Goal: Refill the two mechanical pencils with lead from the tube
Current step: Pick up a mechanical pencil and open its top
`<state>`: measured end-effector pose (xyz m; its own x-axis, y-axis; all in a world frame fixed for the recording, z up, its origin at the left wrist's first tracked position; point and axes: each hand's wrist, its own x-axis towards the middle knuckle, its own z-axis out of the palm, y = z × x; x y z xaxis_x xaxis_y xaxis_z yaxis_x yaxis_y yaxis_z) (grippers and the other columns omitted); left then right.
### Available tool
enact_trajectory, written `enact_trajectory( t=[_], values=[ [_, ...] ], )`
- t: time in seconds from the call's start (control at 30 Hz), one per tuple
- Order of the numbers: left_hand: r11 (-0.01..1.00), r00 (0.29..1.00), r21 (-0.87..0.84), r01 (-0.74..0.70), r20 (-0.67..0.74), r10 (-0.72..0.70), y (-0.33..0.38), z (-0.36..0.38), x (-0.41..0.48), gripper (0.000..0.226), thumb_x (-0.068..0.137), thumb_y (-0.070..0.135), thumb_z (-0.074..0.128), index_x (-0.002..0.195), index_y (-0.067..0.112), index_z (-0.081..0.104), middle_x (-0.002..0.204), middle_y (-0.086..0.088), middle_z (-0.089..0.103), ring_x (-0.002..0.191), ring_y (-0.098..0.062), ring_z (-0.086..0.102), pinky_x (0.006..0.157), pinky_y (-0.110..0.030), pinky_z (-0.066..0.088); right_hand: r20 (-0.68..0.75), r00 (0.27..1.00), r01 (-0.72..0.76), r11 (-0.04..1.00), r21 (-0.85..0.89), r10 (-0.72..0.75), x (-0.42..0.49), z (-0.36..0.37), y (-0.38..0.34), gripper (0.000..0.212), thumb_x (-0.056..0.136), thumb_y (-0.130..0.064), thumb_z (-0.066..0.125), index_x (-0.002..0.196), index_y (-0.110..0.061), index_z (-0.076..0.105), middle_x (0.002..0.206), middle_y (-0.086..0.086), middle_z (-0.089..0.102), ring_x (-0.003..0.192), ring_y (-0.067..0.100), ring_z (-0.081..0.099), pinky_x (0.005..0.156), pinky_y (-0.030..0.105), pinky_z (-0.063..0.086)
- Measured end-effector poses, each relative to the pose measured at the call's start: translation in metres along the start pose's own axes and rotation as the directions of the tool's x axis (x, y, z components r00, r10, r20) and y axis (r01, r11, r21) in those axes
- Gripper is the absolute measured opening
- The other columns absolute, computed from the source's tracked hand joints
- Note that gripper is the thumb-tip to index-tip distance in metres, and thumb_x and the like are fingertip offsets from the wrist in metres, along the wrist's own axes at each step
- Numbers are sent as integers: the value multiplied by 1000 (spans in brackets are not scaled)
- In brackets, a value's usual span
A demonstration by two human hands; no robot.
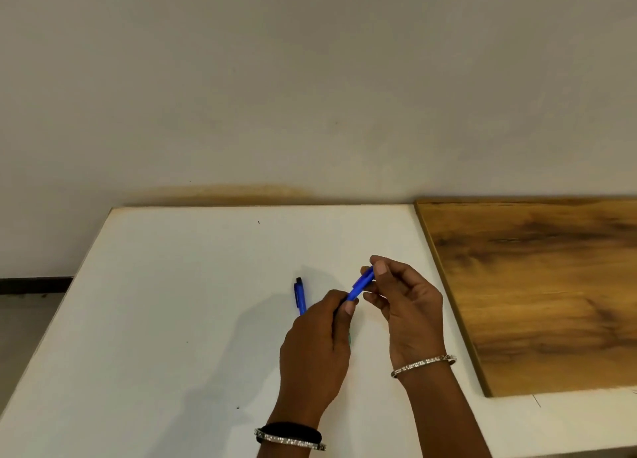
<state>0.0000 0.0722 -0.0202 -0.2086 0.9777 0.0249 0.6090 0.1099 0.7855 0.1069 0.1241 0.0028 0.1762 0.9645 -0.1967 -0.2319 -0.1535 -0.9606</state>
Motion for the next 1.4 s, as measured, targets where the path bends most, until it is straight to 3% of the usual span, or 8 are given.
enact_trajectory(
  t=[0.3, 0.57, 0.73, 0.83, 0.97, 1.23, 1.33, 1.4],
  values=[
    [999, 999, 9, -41, -35, 41, 6, 4, 4, 40, 92, 54, 34, 115, 33, 58, 69, 13, 52, 60, -5, 51, 56, -9, 36, 140, 989, -62, 997, 55, 54, 0, -14, -2, 19, 75, -12, 71, 90, -2, 72, 85, 14, 76, 82, 28, 74, 68, 29, 60],
    [986, 996, 141, -86, -9, 89, 4, 6, 4, 36, 95, 49, 34, 120, 35, 57, 90, 15, 63, 73, -5, 55, 62, -10, 38, 118, 974, -207, 973, 101, 195, 2, -25, -5, 10, 85, -2, 64, 93, 2, 69, 85, 21, 75, 80, 32, 74, 63, 31, 61],
    [989, 998, 138, -59, 11, 58, 1, 3, 6, 30, 96, 48, 39, 117, 36, 58, 80, 14, 59, 67, -6, 54, 60, -15, 43, 61, 973, -230, 960, 161, 223, 5, -26, -1, 13, 86, -10, 66, 95, -1, 66, 86, 18, 76, 80, 31, 75, 64, 34, 61],
    [992, 1000, 128, -1, -11, 2, -2, 2, 5, 27, 96, 50, 38, 105, 35, 59, 64, 11, 49, 57, -7, 48, 51, -14, 29, -93, 995, -57, 972, -229, 36, 10, -31, 7, 6, 84, -14, 71, 88, -10, 69, 85, 6, 76, 80, 24, 73, 74, 38, 60],
    [992, 998, 113, 60, -24, -58, -4, 6, 6, 29, 96, 49, 39, 106, 32, 60, 65, 12, 48, 60, -8, 47, 51, -14, 28, -61, 981, 82, 673, -735, -187, 11, -37, 17, 8, 80, -18, 76, 86, -15, 72, 82, 0, 72, 67, 4, 61, 65, 14, 50],
    [994, 998, 85, 63, 11, -64, -5, 11, 7, 34, 96, 49, 40, 117, 30, 59, 77, 12, 56, 69, -9, 53, 61, -14, 38, -10, 997, 23, 447, -894, -71, 9, -29, 22, 21, 80, -18, 76, 100, -14, 72, 98, 4, 74, 85, 14, 66, 78, 18, 43],
    [996, 998, 67, 61, 8, -61, -6, 8, 8, 32, 95, 50, 41, 112, 31, 60, 73, 11, 57, 65, -10, 54, 57, -14, 37, -26, 995, 19, 447, -894, -95, 6, -26, 17, 35, 77, -22, 79, 110, -18, 66, 101, 1, 69, 84, 13, 63, 78, 20, 47],
    [997, 998, 54, 56, -6, -55, -7, 4, 9, 31, 95, 50, 41, 109, 31, 61, 69, 10, 57, 62, -9, 55, 55, -13, 36, -36, 983, 71, 558, -827, -178, 4, -23, 11, 27, 78, -26, 78, 103, -22, 67, 89, -4, 67, 74, 9, 62, 70, 16, 48]
  ],
)
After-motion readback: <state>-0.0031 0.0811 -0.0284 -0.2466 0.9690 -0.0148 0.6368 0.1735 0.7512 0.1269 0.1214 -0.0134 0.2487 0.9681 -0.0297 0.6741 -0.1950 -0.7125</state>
